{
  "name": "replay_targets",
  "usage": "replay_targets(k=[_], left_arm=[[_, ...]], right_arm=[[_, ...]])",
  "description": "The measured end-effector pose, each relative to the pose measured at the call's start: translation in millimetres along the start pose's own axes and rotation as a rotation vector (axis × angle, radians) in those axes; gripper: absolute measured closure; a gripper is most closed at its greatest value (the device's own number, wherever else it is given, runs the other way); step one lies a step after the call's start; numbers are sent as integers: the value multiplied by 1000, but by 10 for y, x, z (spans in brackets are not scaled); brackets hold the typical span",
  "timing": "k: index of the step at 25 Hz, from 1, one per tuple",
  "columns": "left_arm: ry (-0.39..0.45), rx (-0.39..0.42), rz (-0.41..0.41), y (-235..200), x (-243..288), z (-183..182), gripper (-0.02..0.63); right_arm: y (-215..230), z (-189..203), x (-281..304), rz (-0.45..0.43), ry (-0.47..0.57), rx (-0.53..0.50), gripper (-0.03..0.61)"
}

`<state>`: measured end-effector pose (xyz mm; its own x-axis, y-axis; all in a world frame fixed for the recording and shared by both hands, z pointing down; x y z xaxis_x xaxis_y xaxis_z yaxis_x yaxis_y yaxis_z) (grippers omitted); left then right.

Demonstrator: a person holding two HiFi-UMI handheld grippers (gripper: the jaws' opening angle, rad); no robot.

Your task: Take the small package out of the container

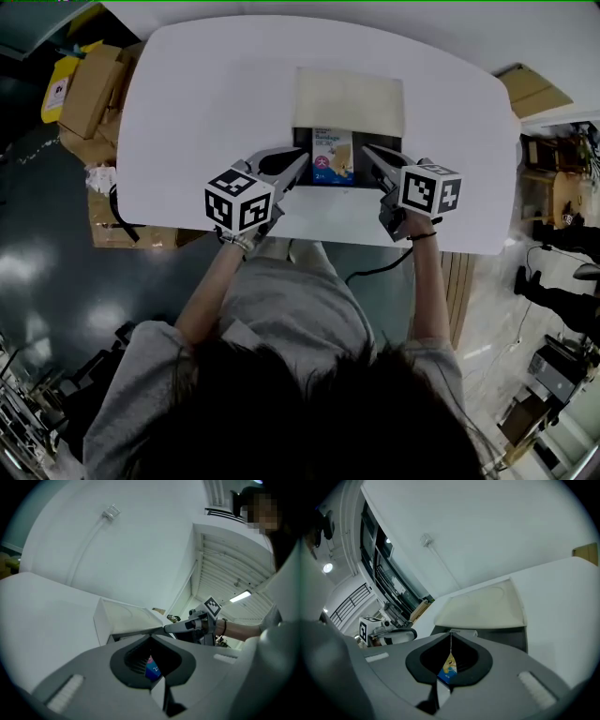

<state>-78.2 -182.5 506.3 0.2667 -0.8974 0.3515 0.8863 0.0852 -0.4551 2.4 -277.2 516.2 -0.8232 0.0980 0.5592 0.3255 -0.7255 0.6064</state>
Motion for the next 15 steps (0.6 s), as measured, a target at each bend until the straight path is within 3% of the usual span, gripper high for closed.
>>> replay_targets(k=[9, 15], left_arm=[[12, -48, -47, -76, -35, 115, 617], [26, -68, -70, -85, -61, 166, 618]], right_arm=[[70, 39, 123, -29, -95, 107, 482], [144, 141, 221, -22, -218, 143, 436]])
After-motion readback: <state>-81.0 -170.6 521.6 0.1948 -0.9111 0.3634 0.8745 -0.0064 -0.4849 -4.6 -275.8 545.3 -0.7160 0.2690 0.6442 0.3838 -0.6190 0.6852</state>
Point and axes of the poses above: the fingertips, and each gripper's own axes: x forward along the fingers, y to its right, z out of its underside, the point moved 1 cm from there along -x, backward along the fingers, and after that the axes turned 4 degrees about x, right-handed, at the moved point
